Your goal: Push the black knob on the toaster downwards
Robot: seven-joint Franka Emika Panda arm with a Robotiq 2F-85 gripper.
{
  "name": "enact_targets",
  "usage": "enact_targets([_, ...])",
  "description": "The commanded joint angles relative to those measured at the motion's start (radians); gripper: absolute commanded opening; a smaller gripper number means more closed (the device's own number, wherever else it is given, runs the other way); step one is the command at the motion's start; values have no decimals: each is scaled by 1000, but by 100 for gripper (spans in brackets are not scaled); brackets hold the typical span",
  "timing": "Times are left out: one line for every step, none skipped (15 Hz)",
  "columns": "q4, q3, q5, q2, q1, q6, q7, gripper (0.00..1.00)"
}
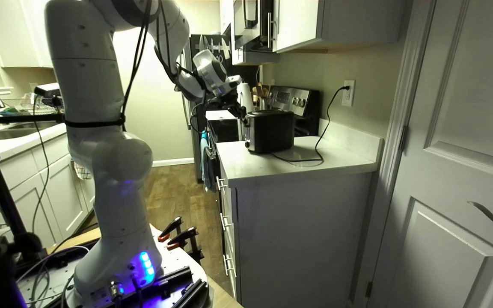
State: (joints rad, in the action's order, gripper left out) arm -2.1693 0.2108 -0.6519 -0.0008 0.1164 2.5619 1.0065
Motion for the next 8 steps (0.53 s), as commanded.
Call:
enact_targets([7,-24,-48,9,15,17,54,0])
enact_targets([6,-27,-50,10,16,18,55,0])
enact_targets([6,-29,-52,12,16,19,55,0])
enact_targets([6,-32,-53,14,15,20,55,0])
enact_targets([6,-34,-52,18,15,23,54,0])
enact_targets([7,-36,-49,24,15,27,53,0])
enact_targets([8,-38,-45,32,16,31,51,0])
enact_targets([10,-38,-41,40,18,35,51,0])
